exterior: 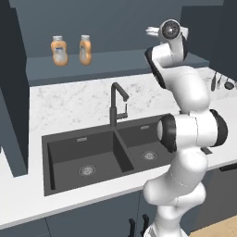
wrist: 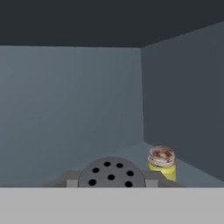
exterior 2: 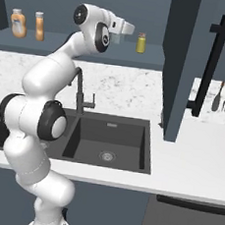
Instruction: Put the shaker and condiment bottle from the counter next to their counterparts in the cabinet.
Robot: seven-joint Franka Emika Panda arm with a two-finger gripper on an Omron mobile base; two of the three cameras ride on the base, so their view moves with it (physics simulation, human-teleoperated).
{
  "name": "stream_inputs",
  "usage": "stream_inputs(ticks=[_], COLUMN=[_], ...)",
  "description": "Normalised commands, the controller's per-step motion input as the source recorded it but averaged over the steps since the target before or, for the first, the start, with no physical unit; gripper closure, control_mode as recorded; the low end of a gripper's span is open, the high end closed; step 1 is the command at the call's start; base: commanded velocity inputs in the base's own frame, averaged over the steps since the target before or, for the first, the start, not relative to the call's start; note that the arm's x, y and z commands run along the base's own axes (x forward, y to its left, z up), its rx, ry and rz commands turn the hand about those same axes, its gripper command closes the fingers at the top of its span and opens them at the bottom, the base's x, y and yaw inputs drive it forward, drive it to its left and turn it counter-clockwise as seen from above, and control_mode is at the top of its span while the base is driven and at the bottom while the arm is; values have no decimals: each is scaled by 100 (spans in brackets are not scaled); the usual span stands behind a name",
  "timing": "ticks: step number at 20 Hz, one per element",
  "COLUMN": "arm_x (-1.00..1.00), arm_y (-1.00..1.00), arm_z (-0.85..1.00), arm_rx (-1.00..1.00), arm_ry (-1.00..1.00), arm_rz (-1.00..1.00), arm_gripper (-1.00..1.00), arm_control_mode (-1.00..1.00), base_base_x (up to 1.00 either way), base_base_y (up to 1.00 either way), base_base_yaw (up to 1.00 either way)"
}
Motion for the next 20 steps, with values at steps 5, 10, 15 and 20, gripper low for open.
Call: stream_inputs(ticks=[5, 10, 15, 20], arm_x=[0, 0, 0, -1], arm_y=[-9, -6, -1, 0], arm_z=[0, -2, -14, -16], arm_rx=[-2, -8, -10, -4], arm_ry=[0, -3, -6, -4], arm_rz=[0, 0, 0, 0], arm_gripper=[100, 100, 100, 100], arm_control_mode=[-100, -100, -100, -100], base_base_x=[0, 0, 0, 0], base_base_y=[0, 0, 0, 0], base_base_yaw=[0, 0, 0, 0])
